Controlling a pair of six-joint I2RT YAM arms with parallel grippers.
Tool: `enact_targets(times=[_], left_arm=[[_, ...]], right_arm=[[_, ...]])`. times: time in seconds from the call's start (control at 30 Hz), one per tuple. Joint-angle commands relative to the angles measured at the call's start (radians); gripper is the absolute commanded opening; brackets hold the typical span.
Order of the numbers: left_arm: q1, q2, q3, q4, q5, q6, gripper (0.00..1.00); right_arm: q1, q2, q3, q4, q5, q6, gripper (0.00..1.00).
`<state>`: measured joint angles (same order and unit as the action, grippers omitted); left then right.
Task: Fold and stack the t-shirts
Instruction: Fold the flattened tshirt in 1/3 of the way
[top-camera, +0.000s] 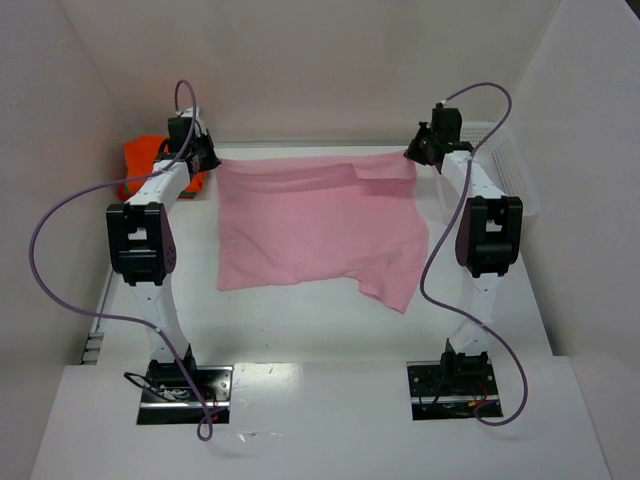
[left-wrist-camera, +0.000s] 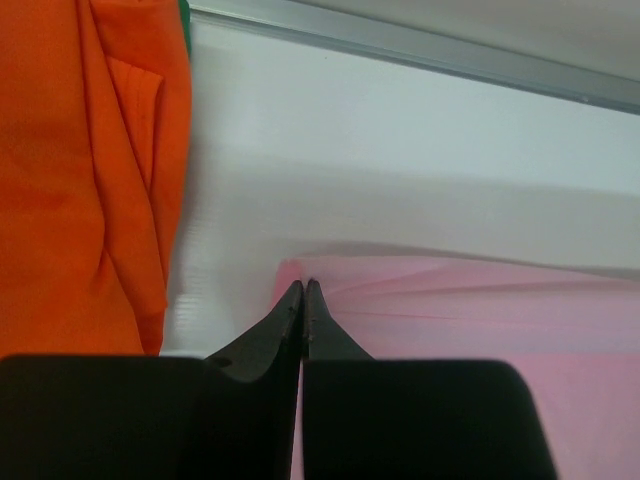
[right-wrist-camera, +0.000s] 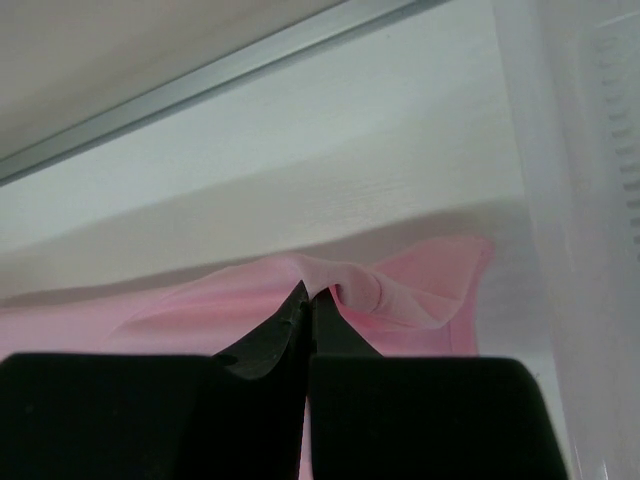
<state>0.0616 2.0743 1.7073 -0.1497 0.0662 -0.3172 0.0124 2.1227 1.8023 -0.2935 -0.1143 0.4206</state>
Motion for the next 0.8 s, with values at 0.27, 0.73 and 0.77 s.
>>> enact_targets(times=[0.27, 0.73, 0.77], left_arm=[[0.017, 0.145, 0.176, -0.028, -0.025, 0.017, 0.0], [0.017, 0.282, 0.37, -0.07, -0.016, 0.026, 0.0], [0.017, 0.282, 0.37, -0.07, -0.016, 0.026, 0.0]], right_arm=[[-0.023, 0.132, 0.186, -0.029, -0.008, -0.029, 0.0], [-0.023, 0.324, 0.498, -0.076, 0.001, -0.071, 0.0], [-0.023, 0.341, 0.52, -0.088, -0.008, -0.071, 0.0]])
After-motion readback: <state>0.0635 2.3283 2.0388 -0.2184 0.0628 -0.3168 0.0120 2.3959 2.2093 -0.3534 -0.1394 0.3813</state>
